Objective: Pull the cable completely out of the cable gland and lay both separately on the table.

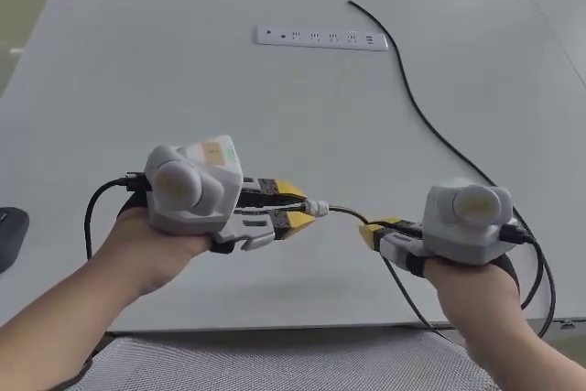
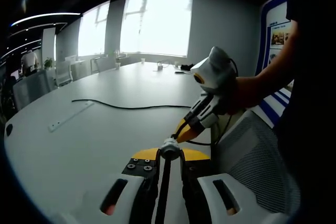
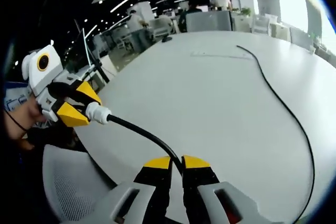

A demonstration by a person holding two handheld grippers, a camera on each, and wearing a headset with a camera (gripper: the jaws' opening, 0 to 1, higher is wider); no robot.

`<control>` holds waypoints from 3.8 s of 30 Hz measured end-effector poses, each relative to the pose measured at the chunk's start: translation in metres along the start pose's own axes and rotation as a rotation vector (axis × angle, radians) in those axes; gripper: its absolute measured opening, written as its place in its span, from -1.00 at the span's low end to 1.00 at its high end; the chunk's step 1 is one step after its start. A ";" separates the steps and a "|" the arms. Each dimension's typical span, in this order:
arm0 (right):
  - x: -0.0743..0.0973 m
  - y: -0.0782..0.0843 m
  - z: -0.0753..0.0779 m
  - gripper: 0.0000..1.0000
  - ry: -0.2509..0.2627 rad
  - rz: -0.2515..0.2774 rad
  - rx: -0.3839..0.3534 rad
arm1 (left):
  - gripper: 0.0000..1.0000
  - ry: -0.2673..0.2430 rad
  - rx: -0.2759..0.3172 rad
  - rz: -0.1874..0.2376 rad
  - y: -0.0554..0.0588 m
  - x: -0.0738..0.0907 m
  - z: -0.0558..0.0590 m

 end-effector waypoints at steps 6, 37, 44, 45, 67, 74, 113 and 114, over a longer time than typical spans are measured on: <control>-0.002 0.006 0.009 -0.96 0.017 -0.009 -0.112 | -0.69 0.004 -0.001 0.000 0.000 -0.001 0.000; 0.000 0.023 0.027 -0.95 0.061 -0.050 -0.171 | -0.69 0.007 -0.005 0.003 -0.004 -0.002 0.002; 0.002 0.020 0.025 -0.95 0.068 -0.080 0.058 | -0.69 0.007 -0.003 0.003 -0.004 -0.003 0.001; 0.003 0.020 0.024 -0.95 0.063 -0.081 0.067 | -0.69 0.007 -0.002 0.003 -0.004 -0.003 0.001; 0.008 -0.034 -0.058 -0.62 -0.146 0.072 0.656 | -0.69 0.010 0.011 -0.012 -0.003 -0.003 0.002; 0.005 -0.036 -0.065 -0.76 -0.175 0.077 0.717 | -0.69 0.010 0.013 -0.012 -0.004 -0.003 0.004; -0.003 -0.019 -0.050 -1.00 -0.163 0.006 0.693 | -0.69 0.000 0.027 -0.007 -0.006 -0.004 0.004; -0.003 -0.019 -0.049 -1.00 -0.160 0.002 0.684 | -0.69 0.000 0.027 -0.007 -0.006 -0.004 0.004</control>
Point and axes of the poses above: the centre of the closed fingertips' face, and the gripper's own axes: x roughly backward along the fingers, z roughly to its right, y roughly out of its underside, the point moved 5 cm from there along x, roughly backward along the fingers, and after that the axes turned 4 degrees about z, right-handed, at the moved point
